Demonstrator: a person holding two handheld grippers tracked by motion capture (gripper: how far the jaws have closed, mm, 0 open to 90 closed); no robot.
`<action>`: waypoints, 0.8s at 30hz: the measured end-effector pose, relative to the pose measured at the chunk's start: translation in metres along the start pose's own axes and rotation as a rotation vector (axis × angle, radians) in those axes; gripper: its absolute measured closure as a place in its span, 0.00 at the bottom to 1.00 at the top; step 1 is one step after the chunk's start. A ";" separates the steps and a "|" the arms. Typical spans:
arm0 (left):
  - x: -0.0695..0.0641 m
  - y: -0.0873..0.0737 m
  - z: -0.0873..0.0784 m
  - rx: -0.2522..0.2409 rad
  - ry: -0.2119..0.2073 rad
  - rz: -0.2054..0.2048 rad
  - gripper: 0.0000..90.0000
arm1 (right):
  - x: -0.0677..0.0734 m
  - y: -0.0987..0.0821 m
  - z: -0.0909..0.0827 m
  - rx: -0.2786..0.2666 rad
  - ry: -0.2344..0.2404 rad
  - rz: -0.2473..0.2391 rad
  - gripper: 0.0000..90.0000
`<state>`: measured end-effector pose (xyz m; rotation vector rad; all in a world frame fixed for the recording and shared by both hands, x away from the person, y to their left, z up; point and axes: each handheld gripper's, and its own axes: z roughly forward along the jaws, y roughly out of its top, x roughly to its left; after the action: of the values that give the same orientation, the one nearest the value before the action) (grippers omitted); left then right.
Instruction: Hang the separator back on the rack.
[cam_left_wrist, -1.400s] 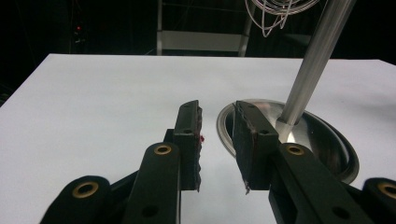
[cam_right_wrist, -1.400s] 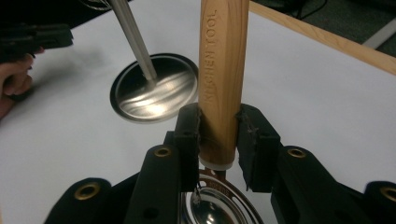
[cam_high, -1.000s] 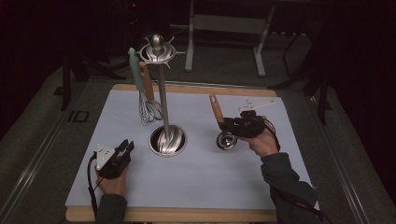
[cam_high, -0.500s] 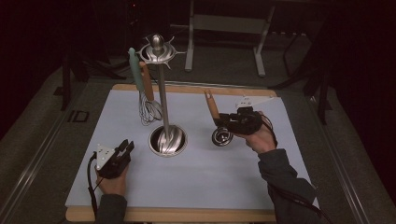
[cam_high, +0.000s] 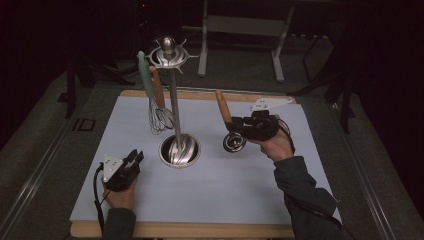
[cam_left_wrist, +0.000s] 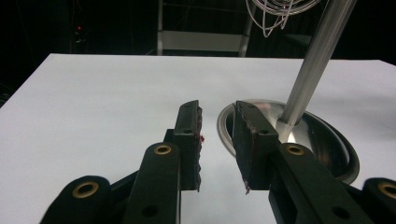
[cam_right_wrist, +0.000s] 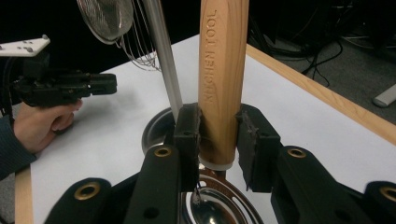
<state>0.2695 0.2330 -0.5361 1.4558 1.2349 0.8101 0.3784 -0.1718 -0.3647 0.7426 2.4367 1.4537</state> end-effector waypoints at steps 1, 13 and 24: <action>0.000 0.000 0.000 0.000 0.000 0.000 0.80 | 0.001 0.003 0.000 -0.004 0.002 -0.006 0.79; 0.000 0.000 0.000 0.003 0.001 0.005 0.80 | 0.009 0.017 -0.001 -0.017 0.009 -0.035 0.79; 0.000 0.000 0.000 0.001 0.000 0.003 0.80 | 0.016 0.031 -0.002 -0.033 0.013 -0.063 0.79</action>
<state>0.2698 0.2326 -0.5362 1.4586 1.2335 0.8114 0.3740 -0.1533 -0.3355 0.6449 2.4165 1.4766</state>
